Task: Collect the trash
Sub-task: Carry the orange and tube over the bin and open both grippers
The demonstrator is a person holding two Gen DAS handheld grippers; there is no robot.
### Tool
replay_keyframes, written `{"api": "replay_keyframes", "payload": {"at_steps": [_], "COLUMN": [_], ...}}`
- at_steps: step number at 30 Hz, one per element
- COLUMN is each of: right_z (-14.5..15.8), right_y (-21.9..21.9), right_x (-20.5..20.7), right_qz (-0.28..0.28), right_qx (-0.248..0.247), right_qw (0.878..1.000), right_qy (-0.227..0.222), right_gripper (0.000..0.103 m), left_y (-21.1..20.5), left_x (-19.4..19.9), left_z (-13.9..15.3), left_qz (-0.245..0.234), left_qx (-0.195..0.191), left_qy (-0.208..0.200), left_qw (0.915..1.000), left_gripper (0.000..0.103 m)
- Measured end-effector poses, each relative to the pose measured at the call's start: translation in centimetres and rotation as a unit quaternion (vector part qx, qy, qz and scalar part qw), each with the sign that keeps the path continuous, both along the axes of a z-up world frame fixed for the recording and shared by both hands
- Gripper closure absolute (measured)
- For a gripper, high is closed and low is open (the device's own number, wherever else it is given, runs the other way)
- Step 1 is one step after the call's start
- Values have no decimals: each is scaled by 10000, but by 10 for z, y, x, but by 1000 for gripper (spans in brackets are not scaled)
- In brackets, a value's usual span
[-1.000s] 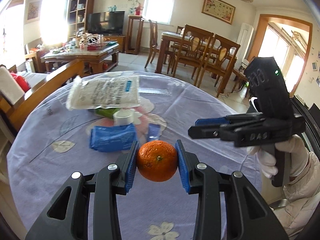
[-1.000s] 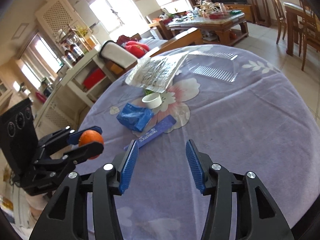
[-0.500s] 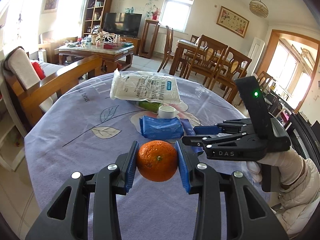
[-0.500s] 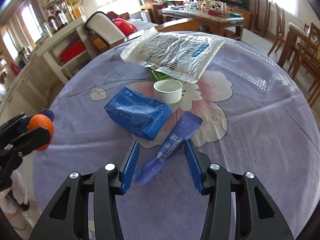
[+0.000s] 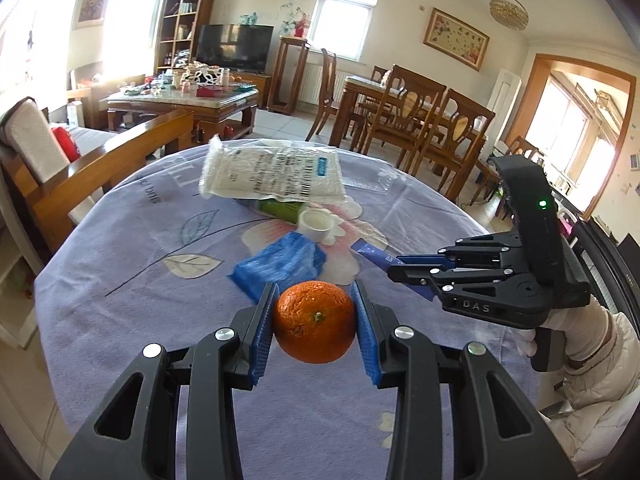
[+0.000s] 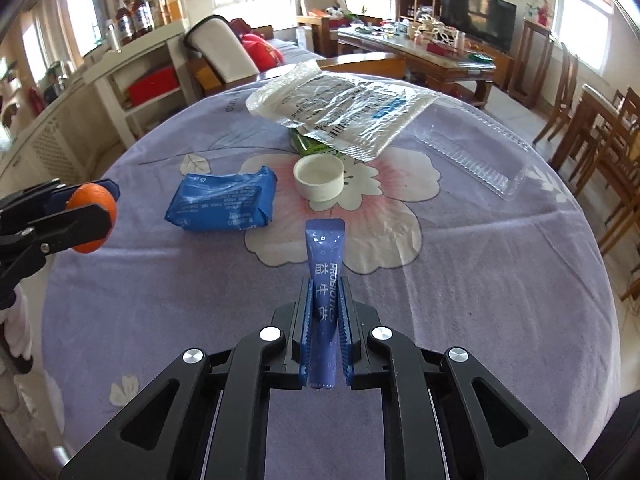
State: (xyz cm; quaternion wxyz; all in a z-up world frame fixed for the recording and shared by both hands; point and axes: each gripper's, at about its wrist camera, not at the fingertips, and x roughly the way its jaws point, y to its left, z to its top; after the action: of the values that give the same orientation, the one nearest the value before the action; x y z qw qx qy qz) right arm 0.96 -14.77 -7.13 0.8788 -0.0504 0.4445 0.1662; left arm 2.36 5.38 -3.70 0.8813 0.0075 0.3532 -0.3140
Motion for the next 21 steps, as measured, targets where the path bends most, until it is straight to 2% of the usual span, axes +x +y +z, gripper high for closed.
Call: {"api": "replay_keyframes", "payload": {"at_steps": [5,12,17,21], "right_z": [18,43,53,56], "right_y": [-42,-125,-195,-255], "right_x": [-32,-77,-112,-145], "right_qz": [-69,-490,-1008,-1564], "right_qx": [238,263,246,304], "right_qw": [9994,9965,9913,9829], "right_qy": [-255,-625,-811,-919], "right_gripper": [90,90,90,90], "left_y": [-43,-138,-220,-284], "left_x": [-6,-21,-42,-62], "left_z": [8,13,14,14], "left_qz": [-348,-1074,-1750,-2327], "left_qx": [112,230,339,393], "left_qy": [-91,-187,-251,-301], "left_qw": [9993,9938,9837,9713], "left_gripper": [65,65,65,65]}}
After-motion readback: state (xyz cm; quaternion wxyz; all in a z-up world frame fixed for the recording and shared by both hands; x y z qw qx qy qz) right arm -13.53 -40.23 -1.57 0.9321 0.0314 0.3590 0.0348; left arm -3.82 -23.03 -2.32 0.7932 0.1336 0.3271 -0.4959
